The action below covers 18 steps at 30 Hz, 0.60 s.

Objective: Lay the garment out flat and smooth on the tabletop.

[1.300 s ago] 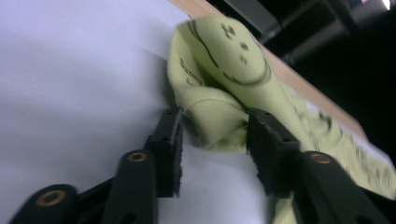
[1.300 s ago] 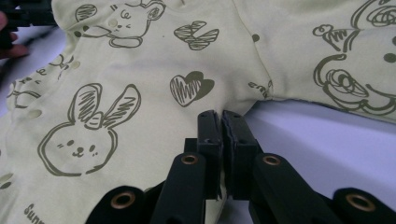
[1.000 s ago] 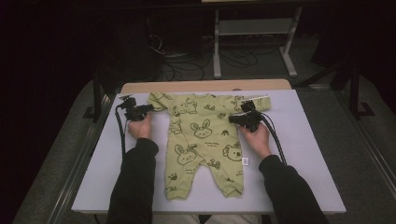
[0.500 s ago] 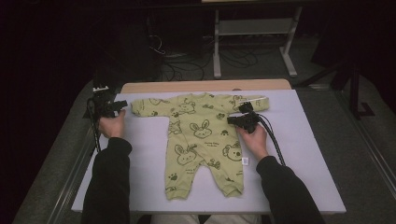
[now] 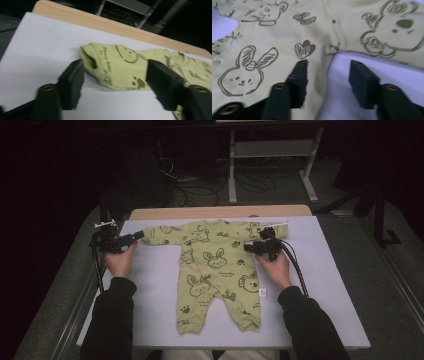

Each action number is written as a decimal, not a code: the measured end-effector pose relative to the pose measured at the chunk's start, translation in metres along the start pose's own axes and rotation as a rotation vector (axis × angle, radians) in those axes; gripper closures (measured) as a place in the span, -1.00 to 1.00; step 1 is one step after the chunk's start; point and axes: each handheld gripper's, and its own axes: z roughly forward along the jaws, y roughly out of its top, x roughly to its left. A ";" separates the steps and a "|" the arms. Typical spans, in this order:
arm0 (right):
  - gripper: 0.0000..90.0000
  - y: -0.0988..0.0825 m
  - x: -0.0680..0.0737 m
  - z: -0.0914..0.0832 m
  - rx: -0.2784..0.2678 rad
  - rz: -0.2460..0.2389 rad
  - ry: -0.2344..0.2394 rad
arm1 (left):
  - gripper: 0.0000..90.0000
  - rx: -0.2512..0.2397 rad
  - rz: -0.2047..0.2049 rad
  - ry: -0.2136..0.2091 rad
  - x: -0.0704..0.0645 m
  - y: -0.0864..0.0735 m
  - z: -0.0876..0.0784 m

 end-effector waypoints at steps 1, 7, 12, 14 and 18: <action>-0.18 0.001 0.000 -0.004 -0.011 -0.010 -0.008 | -0.47 0.003 0.014 -0.018 0.000 -0.001 -0.002; -0.81 0.002 -0.006 -0.027 -0.053 -0.042 -0.003 | -0.84 -0.021 0.086 -0.096 -0.006 -0.004 -0.012; -1.00 -0.001 -0.011 -0.045 -0.102 -0.063 -0.040 | -1.00 -0.034 0.157 -0.157 -0.015 -0.007 -0.021; -1.00 -0.002 -0.013 -0.052 -0.107 -0.070 -0.051 | -1.00 -0.026 0.173 -0.163 -0.017 -0.008 -0.024; -1.00 -0.006 -0.017 -0.067 -0.126 -0.080 -0.040 | -1.00 -0.024 0.212 -0.176 -0.021 -0.012 -0.031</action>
